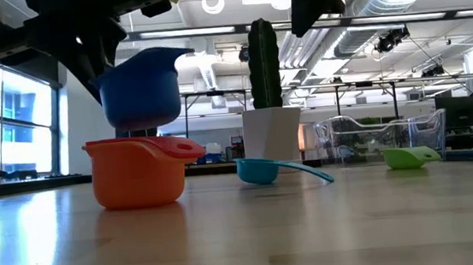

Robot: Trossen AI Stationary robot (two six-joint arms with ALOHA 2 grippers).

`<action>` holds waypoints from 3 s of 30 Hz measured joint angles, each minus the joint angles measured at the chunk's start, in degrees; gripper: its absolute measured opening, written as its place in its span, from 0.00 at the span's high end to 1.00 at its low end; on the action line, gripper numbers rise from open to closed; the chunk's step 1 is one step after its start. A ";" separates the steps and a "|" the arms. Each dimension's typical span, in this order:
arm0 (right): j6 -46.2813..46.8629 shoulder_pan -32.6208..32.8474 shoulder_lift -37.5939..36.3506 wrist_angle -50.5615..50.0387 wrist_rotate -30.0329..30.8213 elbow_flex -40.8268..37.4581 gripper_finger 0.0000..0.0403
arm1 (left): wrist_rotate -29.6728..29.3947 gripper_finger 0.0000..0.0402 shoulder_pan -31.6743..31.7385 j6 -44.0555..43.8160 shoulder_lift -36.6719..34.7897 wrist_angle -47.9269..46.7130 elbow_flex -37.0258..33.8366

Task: Nest measuring cups in basket
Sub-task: Put the blue measuring cup on top of the light red measuring cup, then put the yellow measuring cup on top of the blue measuring cup

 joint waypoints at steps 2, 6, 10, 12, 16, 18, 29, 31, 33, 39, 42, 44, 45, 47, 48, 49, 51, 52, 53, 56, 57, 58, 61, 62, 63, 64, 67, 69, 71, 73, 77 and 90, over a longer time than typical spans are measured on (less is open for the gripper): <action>-0.85 0.04 0.00 -0.23 -0.31 0.00 0.86 | -0.21 0.99 0.00 -0.35 0.09 -0.37 -0.01; -1.83 0.29 0.00 -1.13 -0.62 0.00 0.86 | 0.06 0.99 0.17 -1.29 2.03 -1.02 0.01; -3.51 0.63 0.00 -1.03 -0.59 0.00 0.86 | 1.84 0.99 0.01 -2.81 4.09 -1.13 -0.05; -3.77 0.68 0.00 -1.03 -0.71 0.00 0.86 | 1.90 0.98 -0.29 -3.64 4.42 -1.19 -0.03; -3.79 0.63 0.00 -0.92 -0.67 -0.02 0.86 | 1.95 0.97 -0.31 -3.83 4.50 -1.68 -0.03; -4.26 0.61 0.00 -0.65 -0.63 -0.02 0.86 | 1.76 0.96 -0.14 -3.86 4.50 -1.70 -0.03; -4.64 0.63 0.00 -0.61 -0.65 -0.02 0.86 | 2.63 0.94 0.98 -1.54 4.50 -1.45 -0.03; -4.64 0.63 0.00 -0.61 -0.67 -0.02 0.86 | 2.64 0.91 0.98 -1.20 4.50 -1.29 -0.03; -4.64 0.63 0.00 -0.60 -0.67 -0.02 0.86 | 2.64 0.88 0.98 -1.20 4.50 -1.33 -0.03; -4.62 0.63 0.00 -0.59 -0.67 -0.02 0.86 | 2.63 0.79 0.98 -1.18 4.50 -1.33 -0.03; -4.16 0.63 0.00 -0.61 -0.69 -0.02 0.86 | 3.19 0.76 0.98 -0.62 4.13 -1.39 -0.05; -3.53 0.63 0.00 -0.61 -0.73 -0.04 0.86 | 3.47 0.75 0.98 1.41 3.36 -1.38 -0.03; -3.21 0.63 0.00 -0.61 -0.89 -0.04 0.86 | 3.47 0.75 0.97 1.89 2.92 -1.48 -0.03; -2.68 0.64 0.00 -0.61 -2.01 -0.04 0.86 | 3.35 0.75 0.96 2.80 2.03 -1.65 -0.03; -2.48 0.75 0.00 -0.61 -2.40 -0.04 0.86 | 3.03 0.75 0.96 3.30 1.40 -1.69 -0.04; -2.25 0.97 0.00 -0.62 -2.60 -0.06 0.86 | 2.67 0.75 0.96 4.02 0.67 -1.70 -0.03; -2.09 1.64 0.02 -1.03 -2.78 -0.07 0.86 | 2.40 0.75 0.75 5.93 -0.50 -1.78 -0.03; -2.07 2.10 0.02 -1.53 -3.07 -0.07 0.86 | 2.40 0.75 0.58 6.76 -1.02 -1.83 -0.03; -1.95 2.57 0.02 -2.06 -3.57 -0.07 0.86 | 2.37 0.75 0.38 7.79 -1.57 -1.78 -0.03; -0.77 4.26 0.02 -3.50 -5.09 -0.07 0.86 | 1.90 0.75 -0.20 10.56 -3.06 -1.86 -0.03; -0.23 4.98 0.02 -3.71 -5.39 -0.07 0.86 | 1.59 0.75 -0.35 11.44 -3.52 -1.86 -0.03; 0.43 5.71 0.02 -3.88 -5.61 -0.07 0.86 | 1.23 0.75 -0.35 12.30 -3.87 -1.85 -0.03; 2.54 8.24 0.02 -4.52 -5.72 -0.07 0.86 | 0.94 0.75 -0.31 16.21 -4.93 -1.86 -0.03; 3.38 9.23 0.02 -5.07 -5.69 -0.07 0.86 | 0.91 0.75 -0.31 17.69 -5.34 -1.84 -0.03; 4.36 10.32 0.02 -5.59 -5.58 -0.07 0.86 | 0.91 0.75 -0.31 19.18 -5.68 -1.86 -0.03; 5.16 11.44 0.02 -5.81 -5.17 -0.07 0.86 | 0.91 0.75 -0.31 20.76 -5.91 -1.84 -0.03; 8.42 15.20 0.02 -6.18 -3.36 -0.07 0.86 | 0.91 0.75 -0.31 25.36 -6.55 -1.79 -0.03; 9.62 17.33 0.02 -6.16 -2.89 -0.07 0.86 | 0.92 0.75 -0.31 27.68 -6.54 -1.85 -0.03; 10.83 19.07 0.02 -6.18 -2.83 -0.07 0.86 | 1.14 0.75 -0.31 30.15 -6.55 -1.78 -0.03; 12.24 20.38 0.02 -6.27 -2.34 -0.07 0.86 | 2.01 0.75 -0.26 32.67 -6.58 -1.81 -0.03; 13.32 22.24 0.02 -8.96 -0.32 -0.07 0.86 | 2.44 0.75 0.45 35.33 -6.56 -1.81 -0.03; 9.46 21.54 0.04 -17.96 6.15 -0.09 0.86 | 5.71 0.75 1.44 35.82 -7.77 -1.74 -0.05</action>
